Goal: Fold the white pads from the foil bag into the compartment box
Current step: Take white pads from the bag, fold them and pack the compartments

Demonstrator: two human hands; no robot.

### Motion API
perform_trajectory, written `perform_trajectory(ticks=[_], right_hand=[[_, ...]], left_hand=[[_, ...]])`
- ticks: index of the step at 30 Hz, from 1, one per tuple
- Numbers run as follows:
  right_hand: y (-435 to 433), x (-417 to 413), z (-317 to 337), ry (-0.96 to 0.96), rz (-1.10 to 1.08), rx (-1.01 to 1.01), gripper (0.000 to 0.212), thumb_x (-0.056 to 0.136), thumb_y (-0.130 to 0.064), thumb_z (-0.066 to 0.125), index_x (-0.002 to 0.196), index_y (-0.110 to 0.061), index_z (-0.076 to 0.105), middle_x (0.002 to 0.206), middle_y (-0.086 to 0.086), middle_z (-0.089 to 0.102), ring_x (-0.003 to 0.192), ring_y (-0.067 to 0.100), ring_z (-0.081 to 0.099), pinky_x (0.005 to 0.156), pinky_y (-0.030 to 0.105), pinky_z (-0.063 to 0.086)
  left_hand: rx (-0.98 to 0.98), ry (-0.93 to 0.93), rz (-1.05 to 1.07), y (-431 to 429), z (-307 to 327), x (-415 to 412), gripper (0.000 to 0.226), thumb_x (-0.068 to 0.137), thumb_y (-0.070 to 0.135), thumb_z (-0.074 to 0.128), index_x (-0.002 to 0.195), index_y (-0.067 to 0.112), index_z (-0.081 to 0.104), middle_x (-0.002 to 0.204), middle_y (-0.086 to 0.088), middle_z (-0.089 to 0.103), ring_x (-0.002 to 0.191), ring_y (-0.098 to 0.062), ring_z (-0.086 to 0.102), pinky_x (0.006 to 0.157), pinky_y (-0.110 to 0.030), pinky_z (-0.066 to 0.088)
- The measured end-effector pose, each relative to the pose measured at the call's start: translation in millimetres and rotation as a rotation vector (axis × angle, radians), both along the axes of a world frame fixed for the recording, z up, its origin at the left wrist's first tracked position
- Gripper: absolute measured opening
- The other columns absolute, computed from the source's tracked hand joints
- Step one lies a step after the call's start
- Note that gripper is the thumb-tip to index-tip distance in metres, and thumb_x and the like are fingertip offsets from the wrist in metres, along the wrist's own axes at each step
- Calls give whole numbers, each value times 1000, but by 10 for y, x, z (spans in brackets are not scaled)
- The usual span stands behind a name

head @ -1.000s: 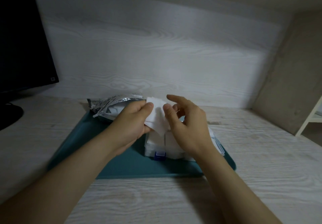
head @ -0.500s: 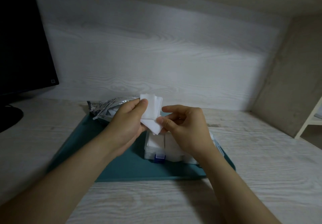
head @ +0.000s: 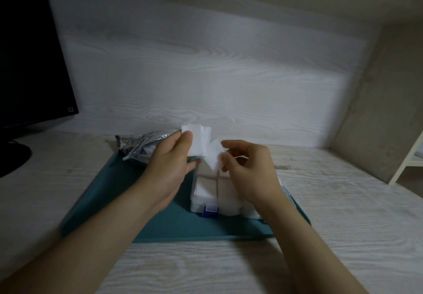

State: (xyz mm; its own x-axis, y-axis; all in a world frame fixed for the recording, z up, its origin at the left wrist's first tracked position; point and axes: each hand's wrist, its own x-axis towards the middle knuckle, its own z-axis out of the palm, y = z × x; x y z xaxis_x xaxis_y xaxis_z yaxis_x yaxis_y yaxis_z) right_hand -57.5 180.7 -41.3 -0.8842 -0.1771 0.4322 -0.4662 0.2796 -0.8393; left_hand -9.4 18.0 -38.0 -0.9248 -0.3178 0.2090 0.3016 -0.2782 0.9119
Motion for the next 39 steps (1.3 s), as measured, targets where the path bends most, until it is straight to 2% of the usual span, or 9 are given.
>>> perform_trajectory(ticks=[4,7,13,17,25,29,32,36,39], right_hand=[[7,1,29,-19,-58,-156,21,100,-9,62,95,-19,79,76,-5,76,68,10,68,64,26,55],[42,33,72,-139,88,-335,13,98,-6,65,95,-7,77,72,1,72,64,10,62,66,27,52],[-73,115,44,-151,154,-286,9,93,-6,78,102,-5,76,83,20,77,65,13,70,64,23,56],[-71,102,22,-71,126,-225,10,90,-8,81,98,-9,75,74,14,76,66,21,76,59,23,55],[-73,69,-18,114,-25,-147,14,94,-27,77,109,-28,75,80,-5,74,69,17,73,66,36,62],[-52,54,3,89,75,-156,8,98,-18,74,97,-15,81,77,-1,78,68,11,72,65,26,58],[-50,63,10,103,156,-190,10,98,-13,73,93,-8,81,77,2,78,67,8,69,68,21,55],[-71,110,26,112,245,-220,16,102,-16,67,97,-8,80,75,-1,75,67,8,65,65,21,52],[-80,117,28,119,280,-237,12,99,-14,72,101,-5,80,82,5,79,70,14,70,66,26,58]], left_hand=[[19,0,40,-51,4,-12,28,115,21,40,124,11,65,120,-17,75,106,-22,78,99,-41,61],[79,-19,-42,-24,9,-14,29,115,17,40,128,6,64,120,-16,77,110,-27,76,103,-46,58],[101,-5,-302,55,37,82,50,92,-8,23,121,-9,63,116,-26,76,114,-35,73,98,-43,62],[67,-8,-297,53,1,37,42,99,-5,31,133,-20,50,132,-41,61,129,-51,59,108,-60,51],[-40,-47,-173,31,-38,18,38,109,2,35,136,1,61,128,-19,73,122,-38,69,109,-60,51],[-104,-23,-157,56,-19,8,36,105,3,39,131,4,64,125,-18,74,115,-39,71,96,-51,60],[-188,2,-107,47,-43,-8,36,90,16,47,119,14,68,114,-15,75,96,-31,73,79,-42,60],[-246,16,-99,37,-52,-18,33,90,17,45,103,27,73,102,-8,75,91,-24,68,73,-39,56],[-269,32,-129,45,-29,10,33,86,21,47,112,16,67,102,-14,73,89,-26,67,72,-40,55]])
